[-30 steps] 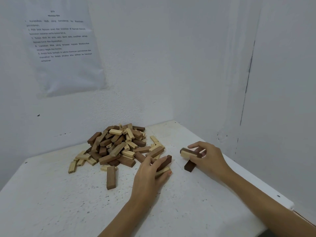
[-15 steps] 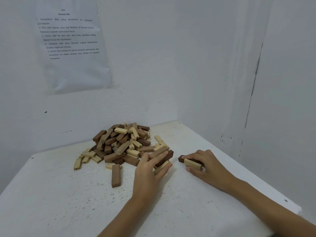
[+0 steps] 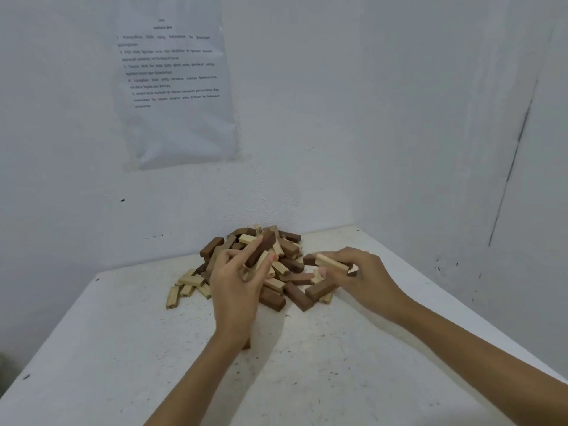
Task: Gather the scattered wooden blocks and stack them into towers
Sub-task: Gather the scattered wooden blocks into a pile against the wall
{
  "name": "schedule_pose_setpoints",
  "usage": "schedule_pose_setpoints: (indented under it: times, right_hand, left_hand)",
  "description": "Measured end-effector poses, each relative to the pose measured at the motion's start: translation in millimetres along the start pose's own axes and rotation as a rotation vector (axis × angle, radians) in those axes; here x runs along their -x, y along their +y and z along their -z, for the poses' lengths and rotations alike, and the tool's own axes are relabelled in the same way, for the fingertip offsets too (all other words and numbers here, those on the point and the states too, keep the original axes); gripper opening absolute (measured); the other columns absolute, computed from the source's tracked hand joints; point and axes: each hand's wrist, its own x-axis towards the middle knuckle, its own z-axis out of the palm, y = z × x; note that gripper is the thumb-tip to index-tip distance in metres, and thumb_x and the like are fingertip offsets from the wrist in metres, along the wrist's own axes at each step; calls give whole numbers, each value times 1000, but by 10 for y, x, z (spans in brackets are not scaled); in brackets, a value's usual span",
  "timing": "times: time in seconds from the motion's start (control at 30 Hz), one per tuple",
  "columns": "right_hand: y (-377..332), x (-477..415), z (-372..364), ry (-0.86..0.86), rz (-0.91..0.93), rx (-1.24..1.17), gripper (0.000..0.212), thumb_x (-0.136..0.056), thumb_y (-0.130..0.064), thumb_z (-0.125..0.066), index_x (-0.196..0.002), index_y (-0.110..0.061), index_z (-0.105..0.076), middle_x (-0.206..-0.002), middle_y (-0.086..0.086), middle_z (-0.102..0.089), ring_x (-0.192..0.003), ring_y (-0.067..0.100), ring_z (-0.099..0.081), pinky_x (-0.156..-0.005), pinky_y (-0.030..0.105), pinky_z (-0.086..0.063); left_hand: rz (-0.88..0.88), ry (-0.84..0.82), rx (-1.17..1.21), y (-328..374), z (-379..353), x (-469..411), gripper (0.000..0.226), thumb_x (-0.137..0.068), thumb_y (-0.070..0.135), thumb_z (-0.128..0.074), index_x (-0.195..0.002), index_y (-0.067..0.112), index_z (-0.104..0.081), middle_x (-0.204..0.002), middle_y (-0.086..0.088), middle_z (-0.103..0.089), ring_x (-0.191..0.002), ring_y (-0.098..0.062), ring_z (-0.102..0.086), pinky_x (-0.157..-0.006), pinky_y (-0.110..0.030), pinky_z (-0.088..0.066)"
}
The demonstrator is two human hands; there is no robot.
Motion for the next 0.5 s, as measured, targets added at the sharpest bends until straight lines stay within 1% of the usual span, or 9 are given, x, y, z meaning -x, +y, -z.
schedule_pose_setpoints:
  times: [0.07,0.17,0.2,0.23,0.27,0.3,0.4,0.43,0.5]
  right_hand:
    - [-109,-246,-129,30,-22,-102,23,-89,-21,-68,-112,-23,-73,-89,-4,-65,-72,-5,-54,-64,7,-38]
    - [-186,-653,-375,74,-52,-199,25,-91,-23,-66,-115,-22,-71,-104,-11,-69,-83,-6,-59,-69,4,-42]
    - [-195,-784,-467,85,-63,-232,24,-91,-23,-65,-115,-23,-72,-110,-11,-69,-89,-2,-61,-75,6,-44]
    - [-190,-900,-557,98,-77,-264,23,-92,-23,-65,-114,-24,-72,-113,-10,-69,-94,2,-63,-81,13,-48]
    - [-180,-1005,-644,111,-88,-288,21,-92,-23,-65,-111,-26,-73,-114,-11,-69,-96,5,-64,-86,20,-51]
    - [-164,-1095,-727,121,-90,-306,20,-92,-23,-65,-109,-28,-73,-112,-12,-69,-96,6,-64,-86,22,-51]
    - [-126,-1287,-934,129,-71,-294,20,-93,-23,-63,-107,-32,-72,-102,-18,-69,-88,3,-63,-75,14,-48]
    - [-94,-1339,-998,126,-76,-272,19,-93,-24,-62,-108,-31,-72,-101,-18,-69,-87,4,-63,-75,15,-48]
    - [-24,-1404,-1122,97,-91,-240,21,-94,-27,-59,-111,-26,-72,-103,-12,-70,-95,6,-63,-84,22,-50]
  left_hand:
    - [59,59,26,-100,54,-157,37,-82,26,-71,-118,30,-65,-84,-2,-50,-69,-5,-48,-71,-6,-41]
    - [119,152,27,-263,58,-397,34,-84,26,-70,-118,27,-67,-82,3,-49,-68,3,-51,-70,-4,-40]
    - [127,168,22,-319,38,-473,34,-85,28,-70,-119,27,-67,-84,3,-50,-70,4,-53,-70,-4,-41]
    - [133,173,25,-374,7,-543,35,-85,30,-69,-120,28,-66,-87,2,-52,-72,2,-54,-71,-4,-41]
    - [134,171,36,-417,-35,-607,35,-85,31,-69,-120,29,-66,-89,1,-53,-74,0,-56,-70,-4,-42]
    - [132,169,46,-459,-83,-669,34,-86,31,-68,-120,30,-65,-90,1,-53,-73,-1,-56,-68,-5,-42]
    - [115,158,45,-579,-246,-817,27,-89,26,-65,-117,25,-66,-88,1,-51,-67,4,-51,-66,-6,-42]
    - [109,148,33,-630,-295,-845,27,-90,25,-64,-117,23,-66,-88,1,-51,-70,4,-51,-68,-8,-43]
    - [83,124,-36,-761,-375,-872,27,-92,27,-61,-118,22,-66,-92,3,-52,-80,-2,-54,-77,-17,-46]
